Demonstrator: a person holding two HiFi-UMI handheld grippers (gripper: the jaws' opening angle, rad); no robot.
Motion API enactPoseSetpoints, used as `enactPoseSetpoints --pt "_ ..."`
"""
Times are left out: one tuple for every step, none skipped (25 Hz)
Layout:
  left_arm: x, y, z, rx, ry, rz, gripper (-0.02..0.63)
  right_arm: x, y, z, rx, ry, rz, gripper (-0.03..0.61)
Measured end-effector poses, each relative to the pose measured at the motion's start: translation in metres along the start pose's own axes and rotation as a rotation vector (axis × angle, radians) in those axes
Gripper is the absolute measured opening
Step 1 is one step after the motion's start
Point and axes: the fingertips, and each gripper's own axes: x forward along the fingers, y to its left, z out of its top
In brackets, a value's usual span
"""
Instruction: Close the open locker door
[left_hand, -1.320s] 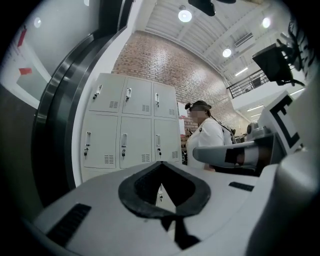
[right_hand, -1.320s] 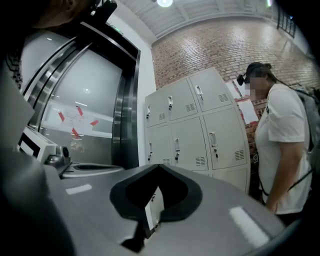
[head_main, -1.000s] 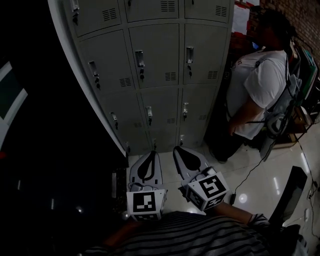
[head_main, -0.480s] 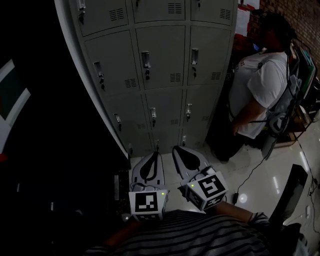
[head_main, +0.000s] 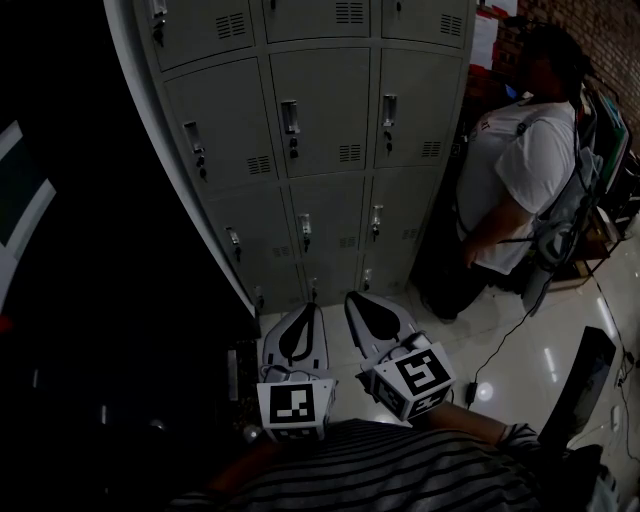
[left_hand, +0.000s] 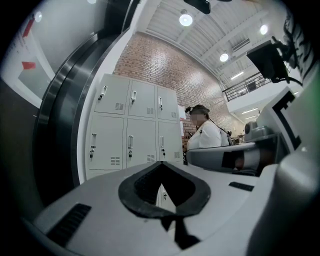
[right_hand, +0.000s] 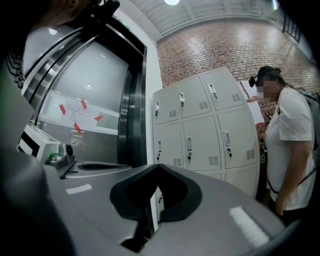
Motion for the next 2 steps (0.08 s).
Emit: enactPoseSetpoints --pt "0.0007 0.0 -0.0005 0.001 0.001 -0.001 0.005 0.0006 -0.0001 0.0003 0.001 0.0 0.0 0.0" --pt "0.0015 0.0 -0.0011 0.001 0.003 -0.002 0.005 0.0012 -0.0001 0.0007 0.003 0.001 0.001 0.0"
